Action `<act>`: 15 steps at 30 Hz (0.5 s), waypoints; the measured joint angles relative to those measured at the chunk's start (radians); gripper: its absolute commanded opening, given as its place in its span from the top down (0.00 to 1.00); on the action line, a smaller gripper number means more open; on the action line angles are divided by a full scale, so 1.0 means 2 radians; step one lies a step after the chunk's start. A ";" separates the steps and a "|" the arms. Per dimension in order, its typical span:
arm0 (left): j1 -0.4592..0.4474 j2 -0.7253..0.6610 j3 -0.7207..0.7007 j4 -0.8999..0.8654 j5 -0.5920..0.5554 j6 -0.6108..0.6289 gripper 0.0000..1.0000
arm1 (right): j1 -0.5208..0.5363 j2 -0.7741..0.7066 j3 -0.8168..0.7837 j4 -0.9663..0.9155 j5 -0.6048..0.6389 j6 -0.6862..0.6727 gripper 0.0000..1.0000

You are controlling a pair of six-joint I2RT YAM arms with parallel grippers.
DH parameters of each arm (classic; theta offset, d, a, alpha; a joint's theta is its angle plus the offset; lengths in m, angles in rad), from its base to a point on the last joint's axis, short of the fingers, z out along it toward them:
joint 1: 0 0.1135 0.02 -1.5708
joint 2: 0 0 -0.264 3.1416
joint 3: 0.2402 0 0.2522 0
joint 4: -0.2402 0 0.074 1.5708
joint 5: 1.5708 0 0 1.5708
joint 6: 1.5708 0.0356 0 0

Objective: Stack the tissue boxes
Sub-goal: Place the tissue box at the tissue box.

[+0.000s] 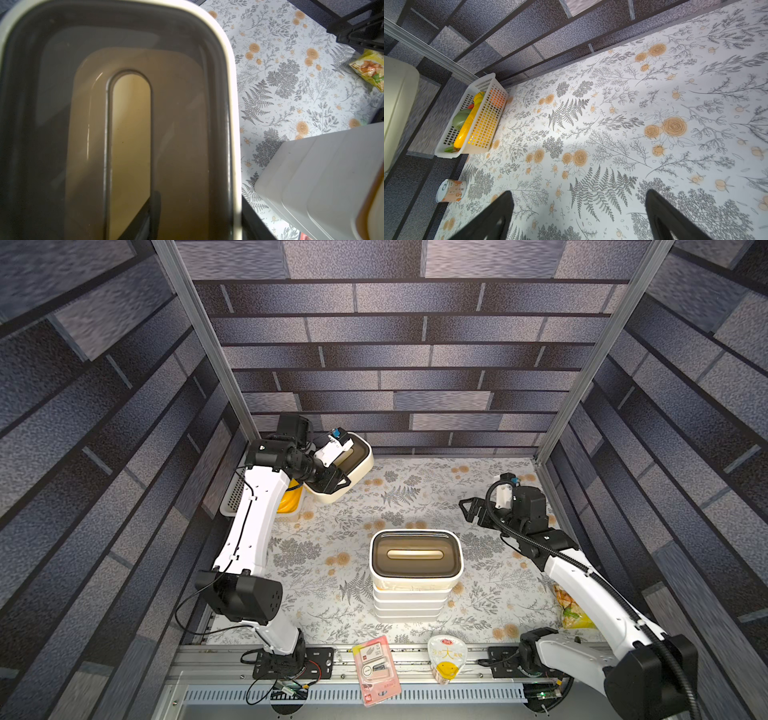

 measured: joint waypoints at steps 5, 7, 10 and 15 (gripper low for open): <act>-0.035 -0.046 -0.012 -0.037 -0.040 -0.012 0.54 | 0.000 -0.041 0.024 -0.060 -0.004 0.001 0.00; -0.054 -0.067 -0.014 -0.050 -0.058 -0.021 0.53 | 0.000 -0.047 0.043 -0.077 -0.014 0.003 0.00; -0.075 -0.091 -0.012 -0.067 -0.062 -0.032 0.53 | 0.000 -0.046 0.068 -0.093 -0.035 0.006 0.00; -0.120 -0.099 0.019 -0.100 -0.070 -0.049 0.53 | 0.000 -0.038 0.109 -0.116 -0.082 0.014 0.00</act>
